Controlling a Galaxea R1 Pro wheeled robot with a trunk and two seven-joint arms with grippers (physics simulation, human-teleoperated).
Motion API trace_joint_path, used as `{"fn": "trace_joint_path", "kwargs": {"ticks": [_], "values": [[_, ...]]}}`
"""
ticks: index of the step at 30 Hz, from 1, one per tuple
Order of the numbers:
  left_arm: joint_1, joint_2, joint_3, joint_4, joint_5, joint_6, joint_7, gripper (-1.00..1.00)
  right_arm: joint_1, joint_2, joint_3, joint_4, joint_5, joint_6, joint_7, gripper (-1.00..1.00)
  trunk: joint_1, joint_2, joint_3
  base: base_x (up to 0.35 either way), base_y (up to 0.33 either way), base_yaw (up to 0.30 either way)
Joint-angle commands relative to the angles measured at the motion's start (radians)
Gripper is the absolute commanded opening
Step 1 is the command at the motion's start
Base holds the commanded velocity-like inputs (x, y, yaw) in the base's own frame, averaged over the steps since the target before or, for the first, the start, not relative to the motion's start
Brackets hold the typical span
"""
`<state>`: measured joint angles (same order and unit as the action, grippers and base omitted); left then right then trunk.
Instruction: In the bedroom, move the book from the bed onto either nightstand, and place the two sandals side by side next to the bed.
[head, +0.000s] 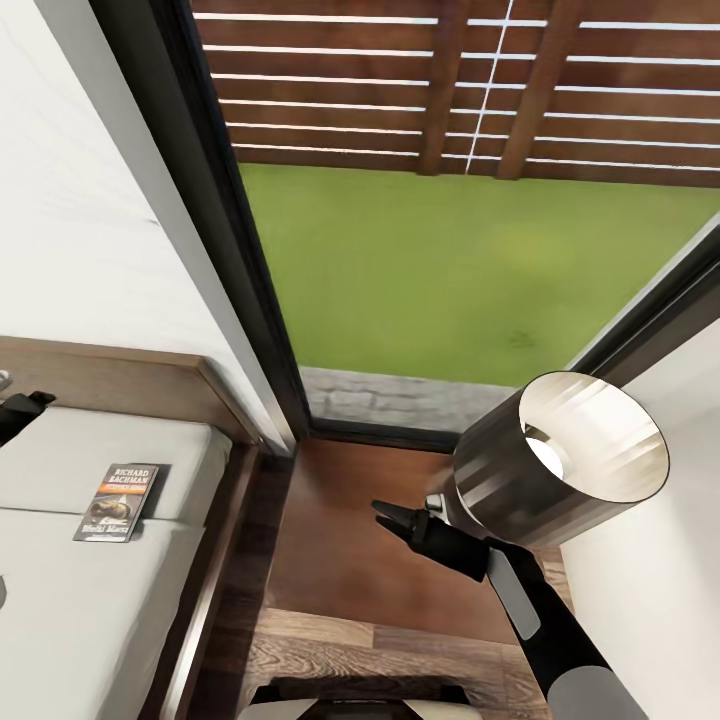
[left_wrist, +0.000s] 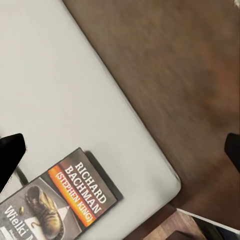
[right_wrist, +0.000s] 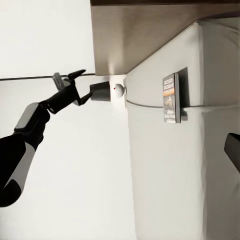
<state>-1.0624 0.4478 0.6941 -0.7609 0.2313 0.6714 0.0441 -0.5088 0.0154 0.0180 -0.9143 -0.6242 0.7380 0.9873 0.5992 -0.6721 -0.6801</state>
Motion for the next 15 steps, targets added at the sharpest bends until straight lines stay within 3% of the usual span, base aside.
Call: {"fn": "trace_joint_path", "kwargs": {"ticks": [1,11,15], "values": [[-0.001,0.002,0.001,-0.001,0.01,0.005,0.005,1.0,0.0,0.0,0.0,0.0,-0.005,0.006,0.0,1.0,0.0,-0.001,-0.001,0.0,0.0,0.0],[-0.001,0.005,-0.002,0.0,0.01,0.004,0.006,1.0,0.0,0.0,0.0,0.0,-0.009,0.006,0.0,1.0,0.031,-0.057,-0.026,0.0,0.0,0.0],[-0.001,0.004,-0.002,0.0,0.01,0.004,0.006,1.0,0.0,0.0,0.0,0.0,-0.009,0.006,0.0,1.0,0.031,-0.057,-0.026,0.0,0.0,0.0]]}}
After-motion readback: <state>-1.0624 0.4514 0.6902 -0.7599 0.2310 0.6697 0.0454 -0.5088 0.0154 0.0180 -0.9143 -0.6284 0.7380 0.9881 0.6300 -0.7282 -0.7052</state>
